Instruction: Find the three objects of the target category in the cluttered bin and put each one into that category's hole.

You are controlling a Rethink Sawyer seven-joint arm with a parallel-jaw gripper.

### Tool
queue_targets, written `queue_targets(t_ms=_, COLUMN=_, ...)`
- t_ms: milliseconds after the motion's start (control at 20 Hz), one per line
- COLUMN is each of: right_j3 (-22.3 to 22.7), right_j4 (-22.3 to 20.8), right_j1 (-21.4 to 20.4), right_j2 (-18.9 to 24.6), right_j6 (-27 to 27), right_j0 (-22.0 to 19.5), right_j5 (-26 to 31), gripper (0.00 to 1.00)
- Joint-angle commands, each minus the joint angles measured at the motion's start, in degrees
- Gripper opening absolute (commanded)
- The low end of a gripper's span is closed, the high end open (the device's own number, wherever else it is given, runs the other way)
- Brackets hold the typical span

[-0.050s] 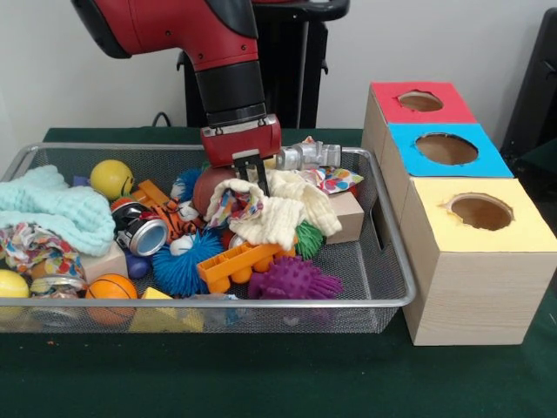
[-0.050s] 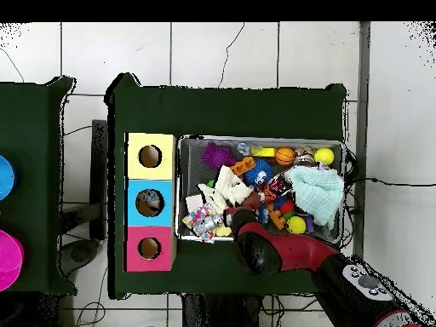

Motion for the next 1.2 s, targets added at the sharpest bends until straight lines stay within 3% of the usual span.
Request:
queue_targets(t_ms=50, right_j3=-1.95, right_j4=-3.76, right_j1=4.27, right_j2=1.55, right_j6=1.73, right_j0=-1.70, right_j5=7.77, gripper=0.00)
queue_targets(t_ms=600, right_j3=1.07, right_j4=-0.43, right_j1=2.00, right_j2=-1.90, right_j6=6.01, right_j0=4.07, right_j5=6.08, gripper=0.00)
queue_targets(t_ms=1200, right_j3=1.56, right_j4=0.30, right_j1=1.39, right_j2=-3.31, right_j6=6.91, right_j0=5.18, right_j5=6.09, gripper=0.00)
